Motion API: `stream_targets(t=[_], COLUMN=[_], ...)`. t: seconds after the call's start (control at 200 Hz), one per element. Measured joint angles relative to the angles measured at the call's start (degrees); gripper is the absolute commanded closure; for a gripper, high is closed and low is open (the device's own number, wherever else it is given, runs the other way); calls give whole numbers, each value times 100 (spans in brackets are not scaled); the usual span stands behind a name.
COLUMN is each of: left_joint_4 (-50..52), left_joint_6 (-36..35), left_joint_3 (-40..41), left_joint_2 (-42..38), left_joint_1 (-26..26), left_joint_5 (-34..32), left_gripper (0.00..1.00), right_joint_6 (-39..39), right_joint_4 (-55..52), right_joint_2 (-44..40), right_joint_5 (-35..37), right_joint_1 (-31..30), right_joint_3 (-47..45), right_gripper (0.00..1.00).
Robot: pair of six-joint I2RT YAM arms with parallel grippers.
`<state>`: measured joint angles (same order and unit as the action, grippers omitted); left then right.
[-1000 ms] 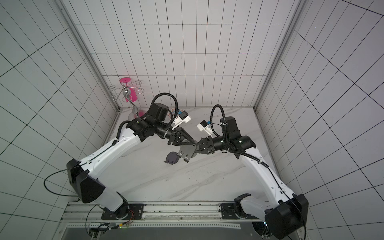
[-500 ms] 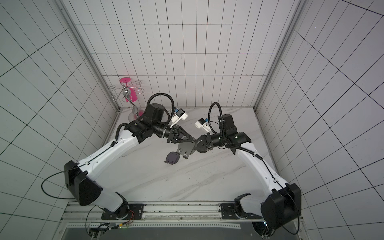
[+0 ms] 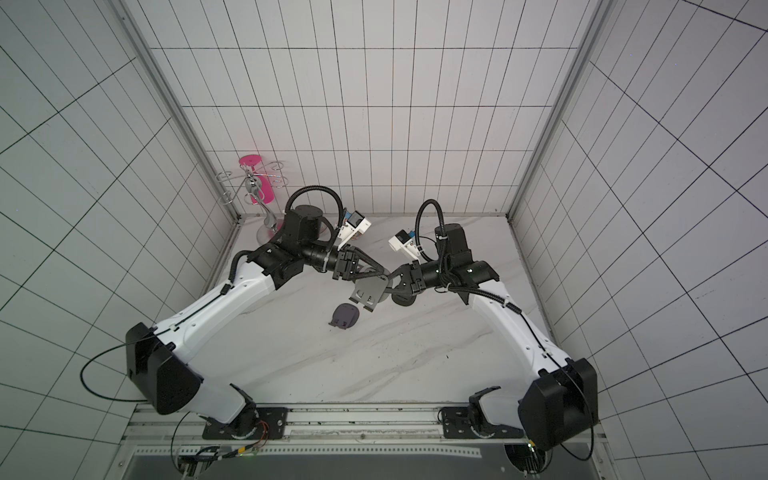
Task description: Open the phone stand
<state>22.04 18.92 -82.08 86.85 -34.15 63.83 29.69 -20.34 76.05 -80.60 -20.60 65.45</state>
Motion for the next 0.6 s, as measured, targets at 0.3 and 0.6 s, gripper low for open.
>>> stream_targets(t=[0.3,0.6], left_joint_4=[225,807], left_joint_6=[4,-420], left_joint_3=[0,-151], left_joint_2=[0,24], left_joint_1=[87,131], left_joint_5=[-271,-695], left_gripper=[100,100], right_joint_6=[31,-170], right_joint_4=[293,240], right_joint_2=[501,881], right_joint_5=[-367,-457], right_joint_1=[22,24], right_joint_3=[31,133], right_gripper=[100,100])
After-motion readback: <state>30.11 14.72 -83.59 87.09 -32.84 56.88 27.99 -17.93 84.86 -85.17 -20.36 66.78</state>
